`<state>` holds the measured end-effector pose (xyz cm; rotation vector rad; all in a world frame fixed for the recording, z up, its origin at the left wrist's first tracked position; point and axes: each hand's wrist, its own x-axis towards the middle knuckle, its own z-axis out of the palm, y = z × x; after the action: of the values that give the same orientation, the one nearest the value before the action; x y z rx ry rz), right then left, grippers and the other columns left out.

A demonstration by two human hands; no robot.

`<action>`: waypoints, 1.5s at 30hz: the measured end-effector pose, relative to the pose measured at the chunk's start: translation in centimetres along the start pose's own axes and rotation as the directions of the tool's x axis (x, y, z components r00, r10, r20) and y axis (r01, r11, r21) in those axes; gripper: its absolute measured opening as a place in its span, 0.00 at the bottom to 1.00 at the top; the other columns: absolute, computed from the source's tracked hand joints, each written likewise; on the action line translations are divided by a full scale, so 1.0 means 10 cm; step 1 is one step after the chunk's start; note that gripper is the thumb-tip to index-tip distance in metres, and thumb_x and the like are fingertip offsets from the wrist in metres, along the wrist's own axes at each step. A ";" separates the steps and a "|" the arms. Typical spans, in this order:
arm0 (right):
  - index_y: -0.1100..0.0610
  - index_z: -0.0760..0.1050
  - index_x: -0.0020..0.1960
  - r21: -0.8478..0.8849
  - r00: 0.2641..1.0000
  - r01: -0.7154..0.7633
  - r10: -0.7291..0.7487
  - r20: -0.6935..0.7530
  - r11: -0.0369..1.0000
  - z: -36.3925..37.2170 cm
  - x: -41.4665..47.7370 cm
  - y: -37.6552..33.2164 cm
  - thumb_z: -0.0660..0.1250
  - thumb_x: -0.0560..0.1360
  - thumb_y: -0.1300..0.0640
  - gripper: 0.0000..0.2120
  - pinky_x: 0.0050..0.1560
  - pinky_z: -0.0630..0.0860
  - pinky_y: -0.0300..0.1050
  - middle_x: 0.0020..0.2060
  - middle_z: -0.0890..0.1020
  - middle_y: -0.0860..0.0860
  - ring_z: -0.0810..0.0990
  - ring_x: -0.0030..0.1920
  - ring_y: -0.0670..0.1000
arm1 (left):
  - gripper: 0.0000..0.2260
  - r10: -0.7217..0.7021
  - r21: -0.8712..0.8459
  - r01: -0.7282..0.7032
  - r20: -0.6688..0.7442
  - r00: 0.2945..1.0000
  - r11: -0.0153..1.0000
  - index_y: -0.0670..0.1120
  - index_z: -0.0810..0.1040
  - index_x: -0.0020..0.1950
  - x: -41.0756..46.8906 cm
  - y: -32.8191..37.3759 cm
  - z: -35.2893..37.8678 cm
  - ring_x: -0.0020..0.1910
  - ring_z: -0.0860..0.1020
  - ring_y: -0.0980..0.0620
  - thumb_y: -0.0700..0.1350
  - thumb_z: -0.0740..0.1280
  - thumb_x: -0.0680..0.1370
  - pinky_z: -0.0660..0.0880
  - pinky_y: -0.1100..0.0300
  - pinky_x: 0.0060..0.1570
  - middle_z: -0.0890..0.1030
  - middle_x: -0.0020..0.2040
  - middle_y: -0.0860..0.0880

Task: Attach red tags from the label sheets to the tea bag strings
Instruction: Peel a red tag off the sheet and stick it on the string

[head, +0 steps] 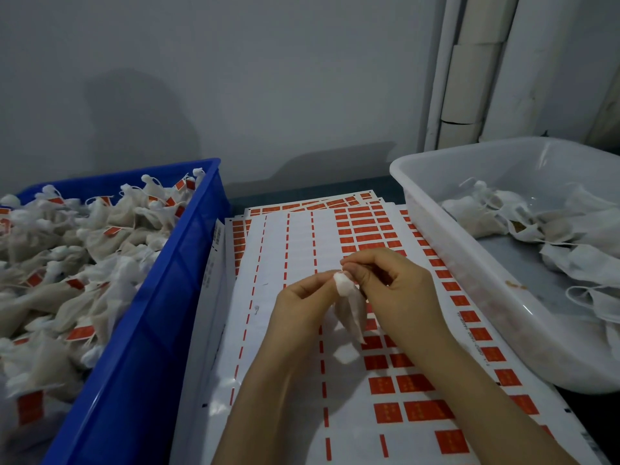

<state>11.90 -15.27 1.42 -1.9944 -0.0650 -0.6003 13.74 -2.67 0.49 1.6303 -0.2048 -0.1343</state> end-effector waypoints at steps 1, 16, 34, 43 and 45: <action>0.42 0.73 0.46 0.009 1.000 -0.004 0.004 0.006 1.000 0.00 -0.01 0.00 0.66 0.74 0.54 0.07 0.38 0.68 0.19 0.41 0.76 0.36 0.75 0.41 0.35 | 0.07 -0.025 0.007 0.025 -0.018 1.000 1.000 0.56 0.81 0.41 0.02 -0.04 0.00 0.41 0.81 0.59 0.50 0.65 0.76 0.75 0.73 0.33 0.84 0.38 0.59; 0.45 0.76 0.48 0.279 0.977 -0.194 0.159 0.144 0.941 0.04 0.02 0.00 0.60 0.78 0.55 0.08 0.33 0.80 0.39 0.32 0.83 0.47 0.82 0.31 0.48 | 0.06 -0.232 -0.207 0.195 -0.177 0.956 0.959 0.50 0.76 0.54 0.08 0.03 0.10 0.55 0.77 0.46 0.49 0.64 0.78 0.77 0.49 0.56 0.78 0.55 0.45; 0.39 0.79 0.37 0.185 0.897 -0.353 0.275 0.346 0.917 -0.09 0.06 0.10 0.61 0.59 0.32 0.15 0.30 0.74 0.29 0.30 0.81 0.44 0.80 0.31 0.43 | 0.04 0.091 0.155 -0.074 -0.105 0.990 0.985 0.59 0.73 0.46 -0.02 0.01 0.11 0.40 0.80 0.60 0.50 0.61 0.79 0.74 0.73 0.29 0.80 0.42 0.62; 0.42 0.80 0.36 0.161 0.834 -0.417 0.306 0.460 0.895 -0.17 0.11 0.18 0.66 0.74 0.48 0.09 0.35 0.75 0.31 0.33 0.82 0.44 0.82 0.36 0.44 | 0.04 0.100 0.223 -0.073 -0.110 0.989 0.972 0.58 0.69 0.47 -0.02 -0.03 0.12 0.39 0.79 0.59 0.50 0.58 0.80 0.70 0.77 0.27 0.80 0.43 0.57; 0.44 0.80 0.36 0.146 0.829 -0.419 0.313 0.463 0.896 -0.17 0.11 0.19 0.66 0.73 0.48 0.08 0.36 0.76 0.32 0.33 0.82 0.46 0.82 0.37 0.47 | 0.04 0.101 0.219 -0.071 -0.129 0.987 0.973 0.58 0.69 0.47 -0.01 -0.03 0.12 0.41 0.78 0.57 0.51 0.57 0.80 0.71 0.78 0.28 0.80 0.47 0.51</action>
<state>12.77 -17.84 0.94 -1.7981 -0.0159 0.1052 13.42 -3.83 0.09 1.8341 -0.1873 0.0704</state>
